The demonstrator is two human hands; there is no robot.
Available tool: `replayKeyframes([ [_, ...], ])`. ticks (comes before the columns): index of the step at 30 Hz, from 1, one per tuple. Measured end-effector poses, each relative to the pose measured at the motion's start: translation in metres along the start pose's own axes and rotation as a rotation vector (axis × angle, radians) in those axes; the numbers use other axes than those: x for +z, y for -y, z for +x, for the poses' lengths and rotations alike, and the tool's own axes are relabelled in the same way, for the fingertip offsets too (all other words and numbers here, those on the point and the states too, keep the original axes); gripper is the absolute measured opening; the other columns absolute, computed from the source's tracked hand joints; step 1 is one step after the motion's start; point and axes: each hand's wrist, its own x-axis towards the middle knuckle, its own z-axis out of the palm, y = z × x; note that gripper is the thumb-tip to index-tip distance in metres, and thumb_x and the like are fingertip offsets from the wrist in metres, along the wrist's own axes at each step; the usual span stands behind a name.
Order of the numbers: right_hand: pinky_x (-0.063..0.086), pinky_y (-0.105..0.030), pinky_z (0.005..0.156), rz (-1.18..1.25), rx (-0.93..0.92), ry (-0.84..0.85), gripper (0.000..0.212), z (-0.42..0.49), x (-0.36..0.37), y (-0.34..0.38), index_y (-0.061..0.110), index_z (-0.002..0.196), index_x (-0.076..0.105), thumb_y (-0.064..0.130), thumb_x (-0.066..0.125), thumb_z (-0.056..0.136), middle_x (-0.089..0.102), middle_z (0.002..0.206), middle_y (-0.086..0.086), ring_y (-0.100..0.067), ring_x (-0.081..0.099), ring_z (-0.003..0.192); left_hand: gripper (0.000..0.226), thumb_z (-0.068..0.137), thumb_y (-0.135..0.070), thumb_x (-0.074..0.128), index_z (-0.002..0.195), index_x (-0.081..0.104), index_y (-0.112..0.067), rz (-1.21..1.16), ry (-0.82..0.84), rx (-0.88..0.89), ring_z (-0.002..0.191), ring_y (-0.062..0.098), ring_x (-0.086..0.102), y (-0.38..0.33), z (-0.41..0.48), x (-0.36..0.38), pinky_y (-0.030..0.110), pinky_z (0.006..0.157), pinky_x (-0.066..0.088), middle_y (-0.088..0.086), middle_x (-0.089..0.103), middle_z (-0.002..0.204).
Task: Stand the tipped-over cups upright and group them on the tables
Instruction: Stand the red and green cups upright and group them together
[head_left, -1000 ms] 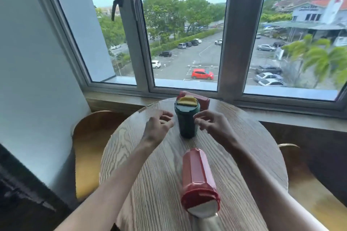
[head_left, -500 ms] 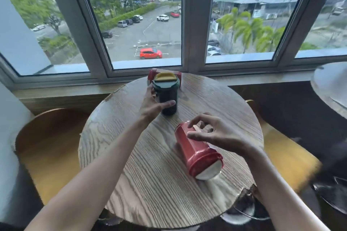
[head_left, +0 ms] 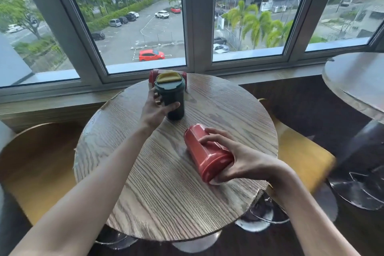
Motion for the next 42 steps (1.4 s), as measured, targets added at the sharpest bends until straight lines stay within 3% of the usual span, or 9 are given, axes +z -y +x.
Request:
replayKeyframes([
  [4, 0.043, -0.012, 0.099, 0.0, 0.0, -0.086, 0.075, 0.002, -0.004, 0.009, 0.035, 0.128, 0.053, 0.007, 0.085, 0.067, 0.04, 0.144, 0.019, 0.005, 0.048, 0.126, 0.082, 0.074, -0.018, 0.084, 0.141, 0.038, -0.013, 0.009, 0.004, 0.018, 0.124, 0.028, 0.055, -0.001, 0.001, 0.0, 0.044, 0.106, 0.047, 0.01, 0.054, 0.137],
  [6, 0.053, -0.027, 0.095, 0.017, 0.058, -0.113, 0.072, 0.006, -0.009, 0.015, 0.037, 0.127, 0.049, 0.011, 0.084, 0.069, 0.063, 0.125, 0.004, -0.009, 0.064, 0.11, 0.081, 0.074, -0.017, 0.084, 0.141, 0.038, -0.012, 0.015, 0.011, 0.02, 0.123, 0.027, 0.055, -0.001, 0.001, -0.001, 0.043, 0.105, 0.047, 0.011, 0.054, 0.138],
  [8, 0.055, -0.036, 0.092, -0.007, 0.104, -0.139, 0.069, 0.015, -0.016, 0.025, 0.037, 0.127, 0.049, 0.02, 0.084, 0.07, 0.072, 0.109, -0.002, -0.013, 0.069, 0.099, 0.082, 0.074, -0.017, 0.085, 0.14, 0.038, -0.012, 0.02, 0.015, 0.021, 0.122, 0.027, 0.055, 0.0, 0.002, -0.002, 0.042, 0.104, 0.048, 0.01, 0.054, 0.138],
  [12, 0.057, -0.038, 0.089, 0.012, 0.161, -0.151, 0.051, 0.042, -0.033, 0.045, 0.029, 0.123, 0.06, 0.033, 0.08, 0.075, 0.071, 0.11, 0.003, -0.012, 0.068, 0.1, 0.082, 0.073, -0.016, 0.086, 0.139, 0.039, -0.011, 0.026, 0.022, 0.017, 0.121, 0.027, 0.056, 0.0, 0.005, -0.004, 0.039, 0.102, 0.049, 0.011, 0.054, 0.137],
  [18, 0.059, -0.041, 0.085, 0.092, 0.326, -0.107, 0.038, 0.092, -0.059, 0.061, 0.017, 0.112, 0.069, 0.038, 0.072, 0.081, 0.072, 0.11, -0.014, -0.032, 0.071, 0.098, 0.079, 0.07, -0.024, 0.088, 0.134, 0.045, -0.01, 0.067, 0.038, 0.048, 0.118, 0.027, 0.059, 0.005, 0.009, -0.008, 0.043, 0.102, 0.05, 0.013, 0.061, 0.129],
  [23, 0.061, -0.038, 0.075, 0.1, 0.43, -0.127, 0.043, 0.12, -0.071, 0.068, 0.013, 0.12, 0.06, 0.038, 0.066, 0.085, 0.063, 0.102, -0.013, -0.032, 0.067, 0.076, 0.075, 0.069, -0.018, 0.088, 0.132, 0.049, -0.01, 0.09, 0.032, 0.066, 0.115, 0.024, 0.059, 0.008, 0.01, -0.008, 0.029, 0.091, 0.051, 0.009, 0.064, 0.124],
  [27, 0.062, -0.041, 0.073, 0.093, 0.453, -0.156, 0.041, 0.128, -0.074, 0.066, 0.014, 0.118, 0.061, 0.037, 0.066, 0.084, 0.062, 0.104, -0.016, -0.032, 0.067, 0.067, 0.077, 0.066, -0.018, 0.089, 0.131, 0.049, -0.008, 0.134, 0.018, 0.086, 0.111, 0.019, 0.06, 0.01, 0.01, -0.009, 0.009, 0.077, 0.044, 0.006, 0.065, 0.12],
  [35, 0.062, -0.041, 0.07, 0.084, 0.439, -0.192, 0.042, 0.132, -0.073, 0.064, 0.016, 0.121, 0.062, 0.04, 0.063, 0.087, 0.063, 0.101, -0.014, -0.026, 0.069, 0.058, 0.081, 0.066, -0.023, 0.089, 0.135, 0.047, -0.008, 0.165, 0.019, 0.103, 0.115, 0.021, 0.059, 0.013, 0.012, -0.01, 0.026, 0.091, 0.046, 0.008, 0.064, 0.126],
  [42, 0.062, -0.045, 0.073, 0.047, 0.444, -0.215, 0.045, 0.132, -0.071, 0.06, 0.015, 0.122, 0.057, 0.046, 0.059, 0.089, 0.064, 0.107, -0.017, -0.029, 0.069, 0.062, 0.08, 0.069, -0.018, 0.087, 0.136, 0.046, -0.006, 0.167, 0.022, 0.117, 0.116, 0.021, 0.058, 0.011, 0.009, -0.008, 0.03, 0.095, 0.046, 0.007, 0.062, 0.127],
])
